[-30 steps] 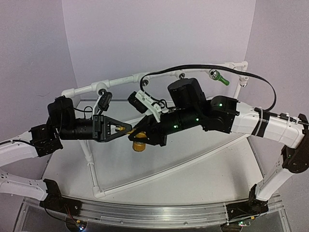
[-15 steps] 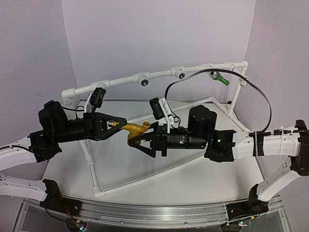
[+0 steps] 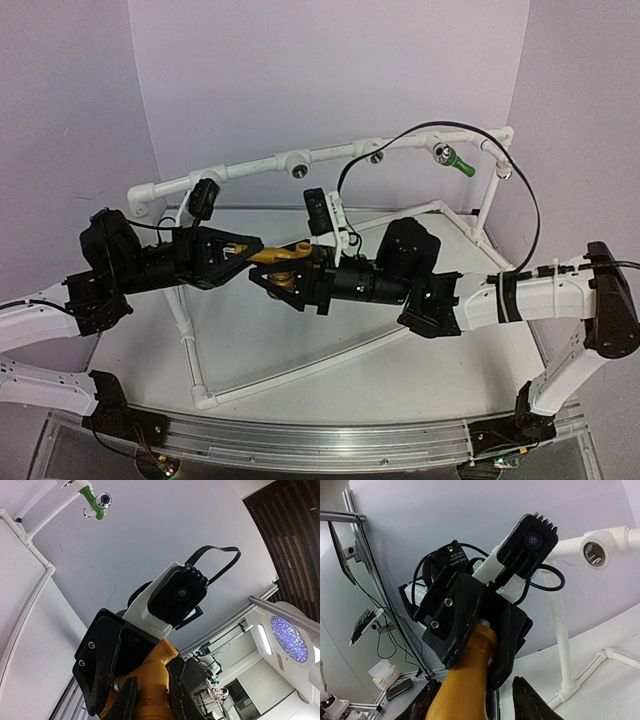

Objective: Install the water faucets
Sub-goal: Pass from the left arm to the right, then pass from the right arm to the left

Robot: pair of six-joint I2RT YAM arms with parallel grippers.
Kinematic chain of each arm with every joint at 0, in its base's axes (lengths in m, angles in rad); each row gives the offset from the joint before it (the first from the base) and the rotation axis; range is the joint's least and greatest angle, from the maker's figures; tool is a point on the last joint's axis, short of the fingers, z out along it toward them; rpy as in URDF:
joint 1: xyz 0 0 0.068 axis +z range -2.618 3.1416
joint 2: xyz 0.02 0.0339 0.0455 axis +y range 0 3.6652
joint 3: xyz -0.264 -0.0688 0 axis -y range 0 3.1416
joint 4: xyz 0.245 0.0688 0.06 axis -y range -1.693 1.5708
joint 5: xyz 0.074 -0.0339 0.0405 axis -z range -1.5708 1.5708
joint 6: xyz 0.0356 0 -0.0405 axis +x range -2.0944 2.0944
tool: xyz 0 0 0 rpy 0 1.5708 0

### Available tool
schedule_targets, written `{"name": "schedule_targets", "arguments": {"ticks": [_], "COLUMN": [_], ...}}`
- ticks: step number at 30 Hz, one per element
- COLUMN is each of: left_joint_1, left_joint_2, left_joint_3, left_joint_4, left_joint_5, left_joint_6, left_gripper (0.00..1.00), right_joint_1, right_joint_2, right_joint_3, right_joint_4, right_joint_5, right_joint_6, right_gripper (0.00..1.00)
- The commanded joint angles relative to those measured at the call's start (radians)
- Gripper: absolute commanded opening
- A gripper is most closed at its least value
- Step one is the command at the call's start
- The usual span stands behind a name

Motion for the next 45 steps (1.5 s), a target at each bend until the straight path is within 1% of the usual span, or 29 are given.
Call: {"name": "schedule_targets", "arguments": {"ticks": [1, 2, 3, 4, 5, 6, 7, 8, 9, 10, 12, 13, 15, 17, 20, 22, 24, 26, 27, 30, 34, 37, 39, 41, 43, 45], "left_joint_1": [0.0, 0.0, 0.0, 0.001, 0.003, 0.004, 0.007, 0.009, 0.009, 0.009, 0.01, 0.01, 0.01, 0.01, 0.01, 0.011, 0.011, 0.011, 0.011, 0.011, 0.01, 0.01, 0.011, 0.011, 0.01, 0.011], "left_joint_2": [-0.003, -0.002, 0.001, 0.003, 0.003, -0.002, -0.014, -0.03, -0.054, -0.07, -0.112, -0.123, -0.141, -0.144, -0.123, -0.118, -0.115, -0.094, -0.083, -0.063, -0.007, 0.031, 0.045, 0.052, 0.044, 0.028], "left_joint_3": [0.002, 0.002, 0.002, 0.001, 0.002, 0.004, 0.009, 0.026, 0.056, 0.076, 0.116, 0.123, 0.116, 0.091, 0.062, 0.041, 0.014, 0.015, 0.022, 0.035, 0.058, 0.069, 0.07, 0.071, 0.066, 0.057], "left_joint_4": [0.088, 0.087, 0.087, 0.086, 0.072, 0.043, -0.002, -0.106, -0.206, -0.326, -0.505, -0.578, -0.651, -0.661, -0.619, -0.524, -0.372, -0.28, -0.26, -0.237, -0.185, -0.164, -0.159, -0.153, -0.148, -0.144], "left_joint_5": [0.03, 0.032, 0.034, 0.033, 0.027, 0.014, -0.01, -0.047, -0.107, -0.176, -0.32, -0.372, -0.444, -0.441, -0.382, -0.311, -0.214, -0.137, -0.102, -0.071, -0.008, 0.025, 0.042, 0.053, 0.045, 0.033], "left_joint_6": [-0.007, -0.007, -0.006, -0.003, 0.008, 0.026, 0.052, 0.113, 0.183, 0.239, 0.338, 0.364, 0.389, 0.384, 0.363, 0.334, 0.285, 0.245, 0.239, 0.222, 0.176, 0.15, 0.142, 0.136, 0.135, 0.139], "left_gripper": [0.0, 0.0, 0.0, 0.04, 0.13, 0.3, 0.52, 0.67, 0.79, 0.82, 0.84, 0.83, 0.81, 0.8, 0.8, 0.82, 0.86, 0.88, 0.89, 0.91, 0.91, 0.9, 0.89, 0.84, 0.73, 0.57], "right_joint_1": [0.0, 0.0, 0.0, 0.0, 0.0, 0.0, 0.0, 0.001, 0.003, 0.003, 0.003, 0.003, 0.004, 0.005, 0.005, -0.002, -0.004, -0.004, -0.004, -0.004, -0.003, 0.007, 0.009, 0.009, 0.009, 0.009], "right_joint_2": [0.003, 0.001, -0.001, -0.005, -0.012, -0.024, -0.043, -0.07, -0.11, -0.15, -0.226, -0.256, -0.304, -0.322, -0.33, -0.31, -0.276, -0.256, -0.255, -0.251, -0.185, -0.15, -0.135, -0.121, -0.108, -0.102], "right_joint_3": [0.022, 0.015, 0.004, -0.008, -0.028, -0.054, -0.08, -0.113, -0.143, -0.164, -0.188, -0.183, -0.147, -0.111, -0.088, -0.041, 0.005, 0.026, 0.029, 0.023, 0.072, 0.095, 0.103, 0.119, 0.13, 0.131], "right_joint_4": [0.129, 0.148, 0.175, 0.199, 0.224, 0.249, 0.264, 0.25, 0.204, 0.13, -0.017, -0.106, -0.27, -0.382, -0.452, -0.503, -0.557, -0.582, -0.588, -0.569, -0.574, -0.557, -0.541, -0.54, -0.546, -0.548], "right_joint_5": [0.019, 0.032, 0.047, 0.06, 0.081, 0.112, 0.147, 0.193, 0.268, 0.334, 0.444, 0.476, 0.548, 0.594, 0.617, 0.519, 0.394, 0.359, 0.346, 0.297, 0.169, 0.133, 0.114, 0.092, 0.068, 0.036], "right_joint_6": [0.039, 0.051, 0.074, 0.093, 0.113, 0.133, 0.148, 0.147, 0.143, 0.129, 0.071, 0.044, -0.008, -0.048, -0.072, -0.109, -0.149, -0.162, -0.172, -0.178, -0.181, -0.179, -0.175, -0.175, -0.173, -0.17], "right_gripper": [0.23, 0.07, 0.0, 0.0, 0.0, 0.0, 0.0, 0.0, 0.0, 0.0, 0.0, 0.0, 0.0, 0.0, 0.0, 0.0, 0.0, 0.0, 0.0, 0.0, 0.0, 0.0, 0.0, 0.0, 0.0, 0.0]}}
